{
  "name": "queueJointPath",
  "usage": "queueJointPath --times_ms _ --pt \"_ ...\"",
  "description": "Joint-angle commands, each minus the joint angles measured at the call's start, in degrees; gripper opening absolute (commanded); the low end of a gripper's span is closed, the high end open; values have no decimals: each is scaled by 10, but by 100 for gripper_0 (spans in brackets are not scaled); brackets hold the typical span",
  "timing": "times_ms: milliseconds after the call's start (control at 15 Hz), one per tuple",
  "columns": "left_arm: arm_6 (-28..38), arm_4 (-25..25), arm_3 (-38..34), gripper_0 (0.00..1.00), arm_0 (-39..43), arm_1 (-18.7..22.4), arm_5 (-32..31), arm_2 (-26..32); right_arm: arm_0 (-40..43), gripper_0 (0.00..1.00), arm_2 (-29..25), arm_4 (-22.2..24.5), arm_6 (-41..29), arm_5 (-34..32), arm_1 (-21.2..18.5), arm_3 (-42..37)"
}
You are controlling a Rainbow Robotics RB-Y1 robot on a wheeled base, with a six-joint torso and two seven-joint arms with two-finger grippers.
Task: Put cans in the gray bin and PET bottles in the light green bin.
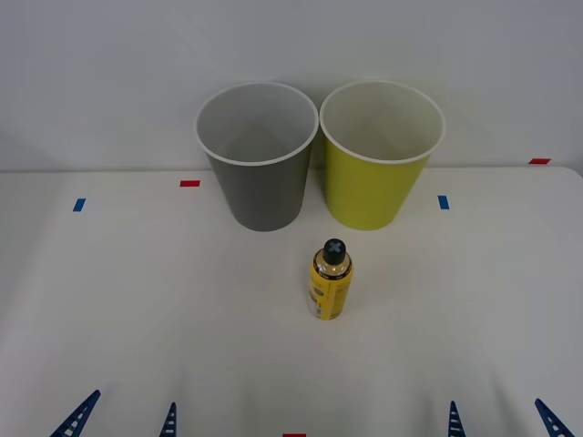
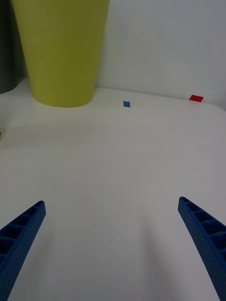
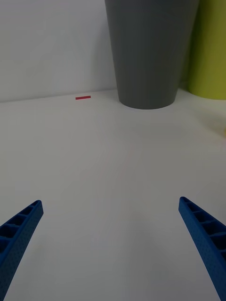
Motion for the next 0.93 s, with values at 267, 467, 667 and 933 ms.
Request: queueJointPath --times_ms 267,467,667,933 --pt "0 0 0 100 0 0 0 0 0 98 0 0 0 0 0 0" --pt "0 0 0 100 0 0 0 0 0 98 0 0 0 0 0 0" --pt "0 0 0 100 0 0 0 0 0 98 0 0 0 0 0 0" --pt "0 0 0 100 0 0 0 0 0 98 0 0 0 0 0 0"
